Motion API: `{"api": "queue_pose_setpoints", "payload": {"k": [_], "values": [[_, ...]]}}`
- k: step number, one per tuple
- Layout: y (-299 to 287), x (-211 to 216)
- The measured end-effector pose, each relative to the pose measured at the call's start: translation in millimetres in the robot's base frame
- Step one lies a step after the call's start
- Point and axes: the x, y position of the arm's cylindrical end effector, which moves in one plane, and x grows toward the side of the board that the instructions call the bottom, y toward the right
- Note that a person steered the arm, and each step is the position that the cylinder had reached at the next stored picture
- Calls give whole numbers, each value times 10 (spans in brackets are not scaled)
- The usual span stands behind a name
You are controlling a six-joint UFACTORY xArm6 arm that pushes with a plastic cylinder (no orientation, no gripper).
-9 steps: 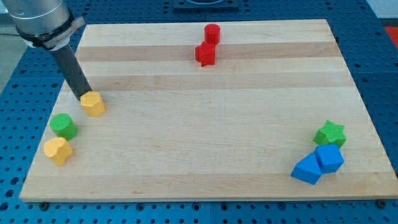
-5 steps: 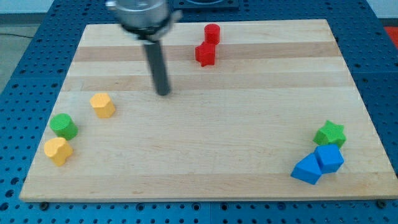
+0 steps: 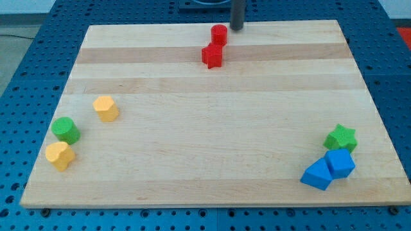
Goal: Push the red star towards the bottom center of the board
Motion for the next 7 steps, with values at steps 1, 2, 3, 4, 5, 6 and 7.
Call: {"api": "queue_pose_setpoints", "payload": {"k": [1,2,3,4,5,6,7], "values": [[-297,499],[-416,650],[-547,1048],[-604,1559],[-611,2197],[-365,2690],[486,2249]]}}
